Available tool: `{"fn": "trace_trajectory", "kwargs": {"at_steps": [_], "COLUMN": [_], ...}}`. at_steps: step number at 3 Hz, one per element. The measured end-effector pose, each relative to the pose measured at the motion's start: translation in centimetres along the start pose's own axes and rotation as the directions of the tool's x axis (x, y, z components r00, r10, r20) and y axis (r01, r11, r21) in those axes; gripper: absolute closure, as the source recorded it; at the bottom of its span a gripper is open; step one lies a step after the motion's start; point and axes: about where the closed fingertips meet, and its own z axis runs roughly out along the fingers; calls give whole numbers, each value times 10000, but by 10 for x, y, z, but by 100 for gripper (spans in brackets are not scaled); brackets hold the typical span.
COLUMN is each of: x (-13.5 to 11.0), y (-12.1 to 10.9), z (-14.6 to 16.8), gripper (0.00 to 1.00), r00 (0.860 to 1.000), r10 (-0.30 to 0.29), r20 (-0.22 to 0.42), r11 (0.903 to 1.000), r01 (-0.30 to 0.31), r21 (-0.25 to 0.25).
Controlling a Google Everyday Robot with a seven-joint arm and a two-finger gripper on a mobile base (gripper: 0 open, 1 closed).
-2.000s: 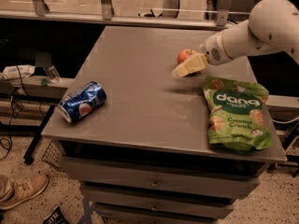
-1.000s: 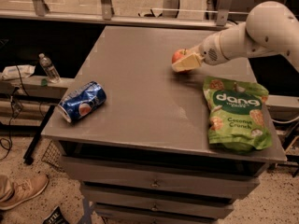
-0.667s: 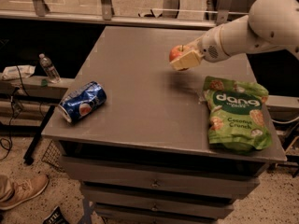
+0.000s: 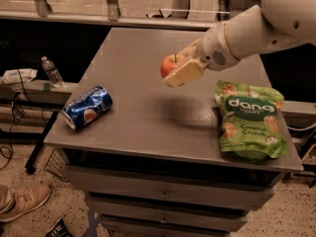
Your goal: Move apple near pepsi can
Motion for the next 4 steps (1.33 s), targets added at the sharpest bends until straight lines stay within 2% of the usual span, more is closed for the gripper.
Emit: {"fn": "trace_trajectory", "kwargs": {"at_steps": [1, 4], "x": [1, -5], "y": [0, 69], "z": [2, 68], "gripper": [100, 100], "r00": [10000, 9978], "r10": [20, -670], "r20": [-3, 32], "r11": [10000, 9933], "r01": [-20, 670], "r21": [-39, -937]}}
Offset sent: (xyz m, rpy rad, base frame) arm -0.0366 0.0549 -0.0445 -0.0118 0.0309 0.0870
